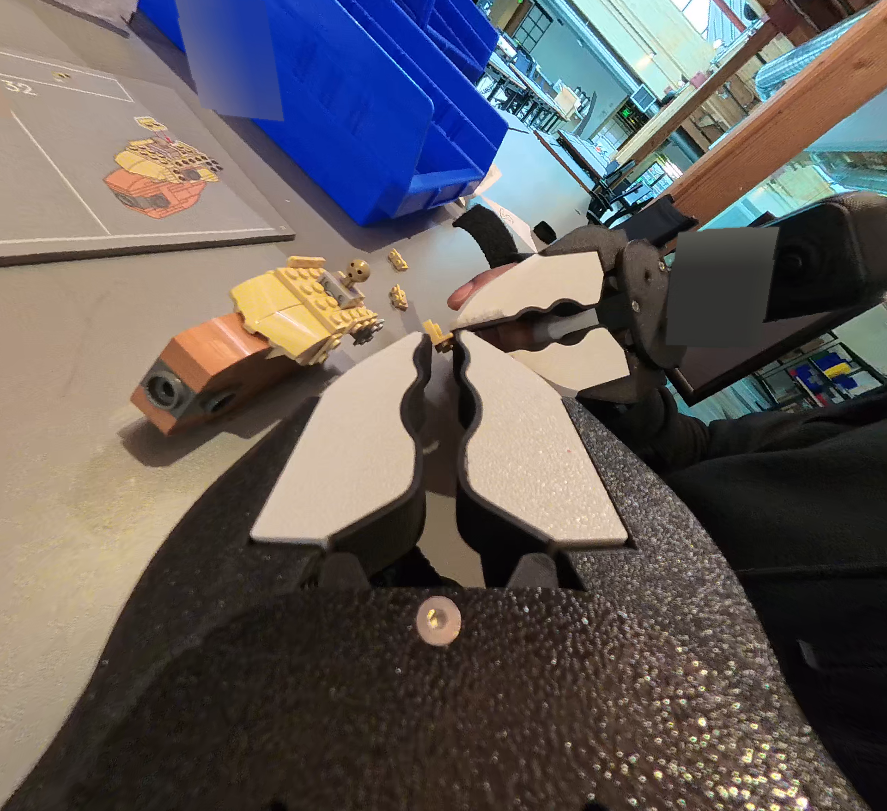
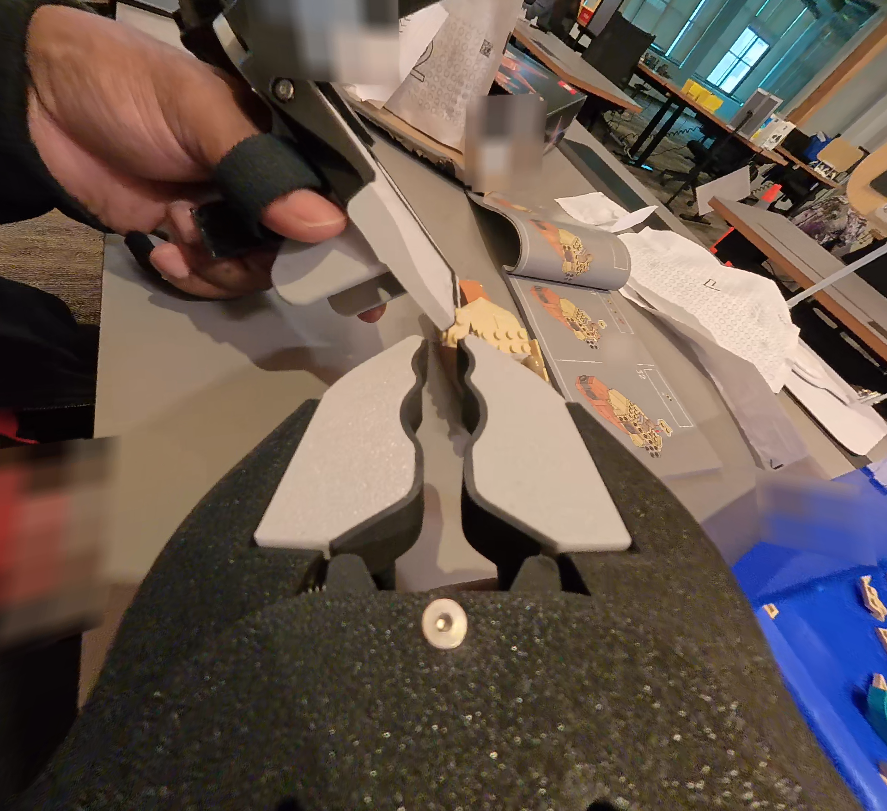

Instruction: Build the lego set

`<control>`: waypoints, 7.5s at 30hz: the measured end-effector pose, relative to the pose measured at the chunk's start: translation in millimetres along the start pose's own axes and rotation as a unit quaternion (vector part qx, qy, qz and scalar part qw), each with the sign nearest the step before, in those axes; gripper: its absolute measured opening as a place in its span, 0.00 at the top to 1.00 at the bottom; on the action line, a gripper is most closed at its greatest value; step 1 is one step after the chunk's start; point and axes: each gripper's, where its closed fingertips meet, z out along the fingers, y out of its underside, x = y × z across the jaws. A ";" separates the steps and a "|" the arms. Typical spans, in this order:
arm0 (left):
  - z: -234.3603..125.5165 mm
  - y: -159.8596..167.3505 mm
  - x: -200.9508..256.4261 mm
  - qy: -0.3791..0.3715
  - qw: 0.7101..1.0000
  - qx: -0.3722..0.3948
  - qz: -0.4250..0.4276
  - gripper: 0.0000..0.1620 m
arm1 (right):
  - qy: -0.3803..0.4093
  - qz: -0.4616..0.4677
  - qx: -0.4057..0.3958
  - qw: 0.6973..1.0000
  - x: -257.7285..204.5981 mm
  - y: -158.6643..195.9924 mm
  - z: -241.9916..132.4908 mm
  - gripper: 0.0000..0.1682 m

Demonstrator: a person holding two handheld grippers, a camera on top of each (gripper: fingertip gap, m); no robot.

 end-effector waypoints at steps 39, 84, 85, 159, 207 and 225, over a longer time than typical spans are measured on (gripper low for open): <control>6.1 6.2 20.6 0.100 0.993 -0.029 -0.052 0.95 | -0.065 0.036 0.063 0.995 -5.3 -6.4 -13.0 0.97; 0.0 18.5 -83.2 0.045 0.888 -0.298 0.346 0.73 | -0.106 -0.020 -0.120 0.987 34.2 35.7 -5.8 0.98; 1.1 20.5 -84.6 0.042 0.884 -0.307 0.350 0.74 | -0.108 -0.018 -0.120 0.987 34.0 36.1 -5.6 0.98; 9.5 11.5 -63.2 0.009 0.889 -0.227 0.397 0.89 | -0.203 -0.096 -0.312 0.923 31.1 31.4 -3.0 0.99; 4.6 -0.4 -37.8 0.083 0.887 -0.159 0.425 0.89 | -0.406 -0.011 -0.233 0.884 19.5 6.3 -18.3 0.99; 3.8 -8.3 -36.8 0.099 0.909 -0.142 0.379 0.89 | -0.400 0.002 -0.190 0.897 28.8 -4.3 -16.9 0.98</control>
